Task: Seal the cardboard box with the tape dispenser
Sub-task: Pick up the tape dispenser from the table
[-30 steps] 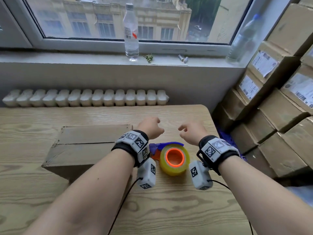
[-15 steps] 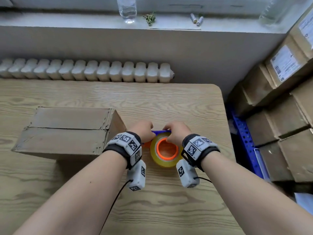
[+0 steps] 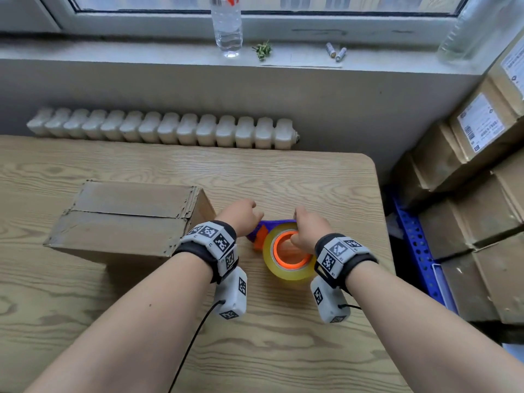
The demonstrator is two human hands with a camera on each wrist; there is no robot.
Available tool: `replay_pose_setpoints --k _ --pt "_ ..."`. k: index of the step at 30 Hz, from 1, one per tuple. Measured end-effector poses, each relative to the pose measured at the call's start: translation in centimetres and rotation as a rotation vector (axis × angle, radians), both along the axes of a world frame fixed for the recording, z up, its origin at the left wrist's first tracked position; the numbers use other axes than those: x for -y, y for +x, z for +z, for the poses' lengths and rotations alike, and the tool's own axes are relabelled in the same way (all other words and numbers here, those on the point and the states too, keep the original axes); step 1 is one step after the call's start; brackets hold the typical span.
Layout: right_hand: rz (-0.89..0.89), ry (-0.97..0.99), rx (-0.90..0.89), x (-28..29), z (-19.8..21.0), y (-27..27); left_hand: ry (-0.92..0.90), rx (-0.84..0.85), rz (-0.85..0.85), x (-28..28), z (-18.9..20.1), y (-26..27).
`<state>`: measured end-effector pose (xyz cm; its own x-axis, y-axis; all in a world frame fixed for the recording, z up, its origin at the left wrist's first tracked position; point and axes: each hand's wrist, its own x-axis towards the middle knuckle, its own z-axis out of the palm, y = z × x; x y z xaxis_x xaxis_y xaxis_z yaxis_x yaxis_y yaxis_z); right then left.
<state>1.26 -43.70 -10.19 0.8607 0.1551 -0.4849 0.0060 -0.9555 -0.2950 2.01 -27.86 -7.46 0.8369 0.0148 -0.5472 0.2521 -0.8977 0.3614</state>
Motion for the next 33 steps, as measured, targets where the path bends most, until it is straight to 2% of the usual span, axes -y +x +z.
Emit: replay_pose_setpoints --k 3,8,12,14,18,21,25,33 --pt "-0.072 0.063 0.022 0.4 1.7 0.2 -0.028 0.05 0.025 0.0 1.4 0.2" --pt "-0.156 0.082 0.178 0.5 5.1 0.7 -0.082 0.137 0.101 -0.3 3.7 0.4" --pt "-0.171 0.088 0.24 0.0 7.9 0.7 -0.115 0.187 0.128 -1.3 5.8 0.4" --pt "-0.162 0.106 0.271 -0.5 9.2 0.5 -0.214 0.17 0.214 -2.2 6.3 0.8" --pt "-0.122 0.199 0.366 -2.3 11.3 -0.4 -0.529 0.058 0.467 -3.7 7.7 0.7" --pt "-0.106 0.223 0.432 -4.2 12.5 -1.0 -0.673 0.081 0.524 -5.9 9.1 -0.1" --pt "-0.099 0.216 0.493 -7.3 14.0 -1.6 -0.809 0.146 0.574 -9.6 10.4 -0.6" --pt "-0.073 0.207 0.497 -15.0 16.5 -2.8 -0.911 0.156 0.645 -17.5 12.2 -2.0"
